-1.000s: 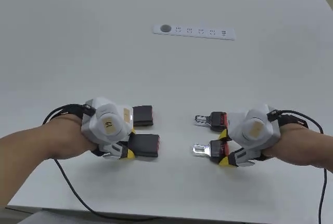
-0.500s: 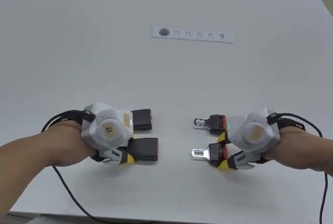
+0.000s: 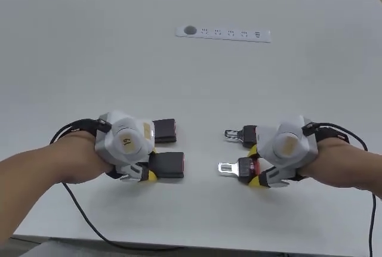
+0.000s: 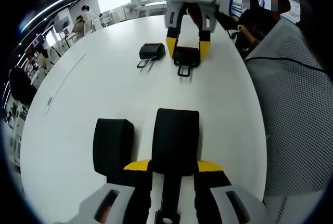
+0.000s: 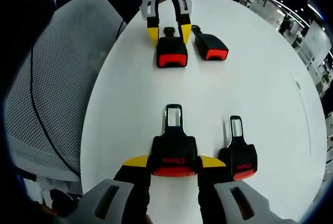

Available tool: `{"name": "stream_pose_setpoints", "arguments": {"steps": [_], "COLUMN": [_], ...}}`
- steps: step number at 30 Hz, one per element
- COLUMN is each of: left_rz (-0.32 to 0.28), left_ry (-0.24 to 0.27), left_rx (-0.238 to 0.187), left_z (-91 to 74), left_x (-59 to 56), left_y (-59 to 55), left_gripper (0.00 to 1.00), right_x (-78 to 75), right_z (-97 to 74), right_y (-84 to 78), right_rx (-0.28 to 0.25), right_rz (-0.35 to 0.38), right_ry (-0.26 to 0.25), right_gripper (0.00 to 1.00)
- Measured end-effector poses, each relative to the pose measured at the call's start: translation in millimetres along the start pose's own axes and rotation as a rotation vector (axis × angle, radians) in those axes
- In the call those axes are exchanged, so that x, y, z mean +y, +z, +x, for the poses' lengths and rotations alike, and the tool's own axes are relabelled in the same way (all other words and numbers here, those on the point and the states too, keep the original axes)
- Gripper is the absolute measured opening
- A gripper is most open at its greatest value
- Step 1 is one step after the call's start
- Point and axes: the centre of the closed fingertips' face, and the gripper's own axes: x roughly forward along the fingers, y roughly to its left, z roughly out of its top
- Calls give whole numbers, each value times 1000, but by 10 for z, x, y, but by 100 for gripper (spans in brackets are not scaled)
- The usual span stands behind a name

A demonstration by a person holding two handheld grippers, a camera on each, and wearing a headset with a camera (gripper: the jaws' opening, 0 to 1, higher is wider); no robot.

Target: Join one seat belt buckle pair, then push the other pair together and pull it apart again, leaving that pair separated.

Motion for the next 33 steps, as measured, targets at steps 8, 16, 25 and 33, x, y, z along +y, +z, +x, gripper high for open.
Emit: {"name": "stream_pose_setpoints", "arguments": {"steps": [8, 16, 25, 33], "left_rz": [1, 2, 0, 10], "left_ry": [-5, -15, -15, -23], "left_rx": [-4, 8, 16, 19], "left_z": [0, 7, 6, -5], "left_x": [1, 1, 3, -18], "left_y": [-1, -14, -18, 12], "left_gripper": [32, 32, 32, 32], "right_x": [27, 55, 50, 44], "right_z": [129, 222, 268, 297], "right_y": [283, 526, 689, 764], "right_rx": [-47, -73, -83, -107], "right_rz": [17, 16, 2, -12], "right_ry": [-4, -6, -13, -19], "right_gripper": [32, 32, 32, 32]}}
